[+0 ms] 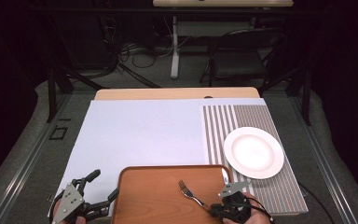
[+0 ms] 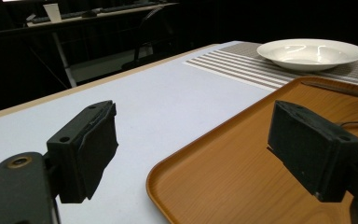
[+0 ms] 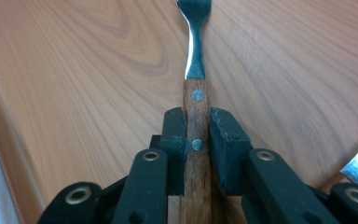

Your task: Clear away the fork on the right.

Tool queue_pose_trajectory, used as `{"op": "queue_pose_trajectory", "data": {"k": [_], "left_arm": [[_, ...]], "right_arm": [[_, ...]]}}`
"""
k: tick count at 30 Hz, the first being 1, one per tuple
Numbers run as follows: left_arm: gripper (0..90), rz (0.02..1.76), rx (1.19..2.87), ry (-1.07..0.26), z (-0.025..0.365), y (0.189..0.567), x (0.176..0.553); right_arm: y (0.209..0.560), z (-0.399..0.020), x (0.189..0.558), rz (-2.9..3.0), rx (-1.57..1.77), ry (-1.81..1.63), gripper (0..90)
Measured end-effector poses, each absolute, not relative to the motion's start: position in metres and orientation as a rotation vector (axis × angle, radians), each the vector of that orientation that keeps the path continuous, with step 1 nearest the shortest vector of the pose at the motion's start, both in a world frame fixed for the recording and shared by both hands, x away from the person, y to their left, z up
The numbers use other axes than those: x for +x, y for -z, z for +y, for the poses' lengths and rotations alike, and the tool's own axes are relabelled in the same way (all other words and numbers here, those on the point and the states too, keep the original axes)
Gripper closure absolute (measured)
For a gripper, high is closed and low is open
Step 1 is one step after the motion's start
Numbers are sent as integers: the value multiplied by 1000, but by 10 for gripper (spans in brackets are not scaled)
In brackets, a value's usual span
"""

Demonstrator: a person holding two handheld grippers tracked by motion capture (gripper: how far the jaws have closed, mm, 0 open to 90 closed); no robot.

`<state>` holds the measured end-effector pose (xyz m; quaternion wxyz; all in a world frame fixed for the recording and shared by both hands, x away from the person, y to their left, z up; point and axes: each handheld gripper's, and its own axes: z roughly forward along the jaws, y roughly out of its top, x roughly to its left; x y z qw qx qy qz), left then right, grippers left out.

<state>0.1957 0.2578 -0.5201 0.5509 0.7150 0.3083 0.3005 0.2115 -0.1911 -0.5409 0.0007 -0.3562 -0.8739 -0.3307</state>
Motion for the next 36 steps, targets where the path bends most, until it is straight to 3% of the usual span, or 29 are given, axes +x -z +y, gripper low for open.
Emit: {"op": "queue_pose_trajectory", "data": {"k": [8,14,36], "left_arm": [[152,729,1692,-711,258,520,196],[152,729,1693,-709,257,520,196],[152,731,1694,-708,257,520,196]], "right_arm": [[534,-190,213,-2746,-1077,1107,760],[535,-180,217,-2784,-991,1128,900],[547,-168,222,-2805,-968,1134,900]]}}
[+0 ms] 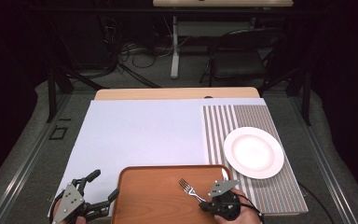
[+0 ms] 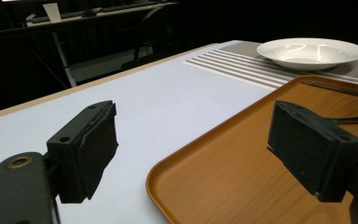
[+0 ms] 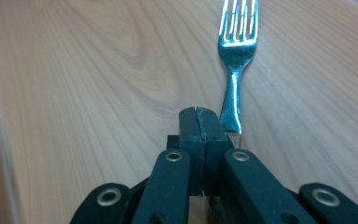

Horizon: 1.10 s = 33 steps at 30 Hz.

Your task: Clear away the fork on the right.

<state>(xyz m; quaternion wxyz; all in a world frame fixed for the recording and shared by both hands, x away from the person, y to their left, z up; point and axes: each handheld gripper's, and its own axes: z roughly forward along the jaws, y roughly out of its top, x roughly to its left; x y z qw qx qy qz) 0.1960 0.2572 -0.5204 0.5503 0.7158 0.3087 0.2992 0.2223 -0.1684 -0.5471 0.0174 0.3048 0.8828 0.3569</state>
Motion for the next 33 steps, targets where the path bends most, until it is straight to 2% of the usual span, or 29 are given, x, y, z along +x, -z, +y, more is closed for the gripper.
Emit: {"op": "queue_pose_trajectory", "data": {"k": [18,33], "left_arm": [[152,732,1696,-709,257,521,196],[152,734,1696,-710,257,521,196]], "right_arm": [[545,-203,232,2624,1128,-1074,900],[545,-212,232,2625,1169,-1062,900]]}}
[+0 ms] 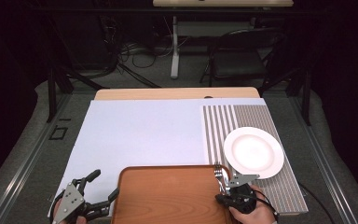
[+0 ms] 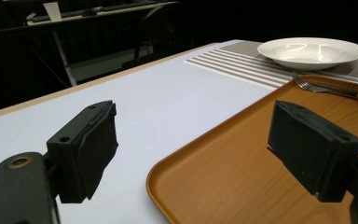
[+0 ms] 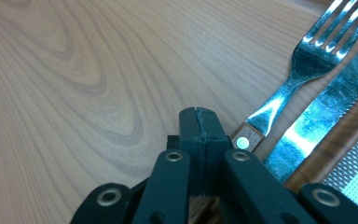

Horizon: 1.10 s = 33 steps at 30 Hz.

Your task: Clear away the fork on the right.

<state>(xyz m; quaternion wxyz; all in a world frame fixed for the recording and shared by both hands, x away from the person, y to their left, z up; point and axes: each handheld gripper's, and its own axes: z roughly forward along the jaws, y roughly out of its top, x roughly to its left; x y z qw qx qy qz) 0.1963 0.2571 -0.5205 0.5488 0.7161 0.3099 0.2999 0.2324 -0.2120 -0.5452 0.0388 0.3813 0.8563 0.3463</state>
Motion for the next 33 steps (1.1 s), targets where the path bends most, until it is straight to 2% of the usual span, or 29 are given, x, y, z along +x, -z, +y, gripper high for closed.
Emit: {"op": "queue_pose_trajectory", "data": {"k": [15,21,27,33], "left_arm": [[152,737,1696,-711,257,521,196],[152,742,1691,-710,257,521,196],[152,742,1690,-711,257,521,196],[152,740,1692,-710,258,521,196]], "right_arm": [[534,-216,228,2599,1131,-1134,900],[529,-221,228,2575,1107,-1156,862],[525,-223,229,2571,1030,-1177,768],[522,-233,228,2494,969,-1200,619]]}}
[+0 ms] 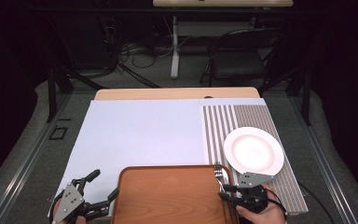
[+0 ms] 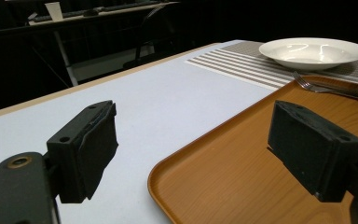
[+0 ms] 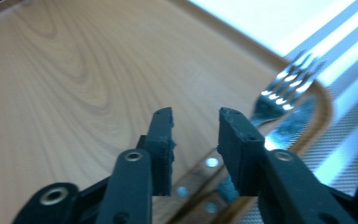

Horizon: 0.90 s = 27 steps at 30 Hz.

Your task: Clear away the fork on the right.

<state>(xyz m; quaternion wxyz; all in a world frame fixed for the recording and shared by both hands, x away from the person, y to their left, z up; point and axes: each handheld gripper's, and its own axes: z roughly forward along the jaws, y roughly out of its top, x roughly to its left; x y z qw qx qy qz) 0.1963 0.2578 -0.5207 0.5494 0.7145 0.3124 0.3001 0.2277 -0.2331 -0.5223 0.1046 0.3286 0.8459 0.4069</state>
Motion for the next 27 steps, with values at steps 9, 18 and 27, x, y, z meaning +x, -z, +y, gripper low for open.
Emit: {"op": "queue_pose_trajectory", "data": {"k": [9,18,27], "left_arm": [[152,741,1691,-709,258,521,197],[152,739,1692,-711,257,521,198],[152,743,1694,-709,257,521,198]], "right_arm": [[511,-256,225,2332,1026,-1226,492],[506,-277,229,2262,1149,-1180,228],[502,-287,230,2213,1164,-1154,64]]}}
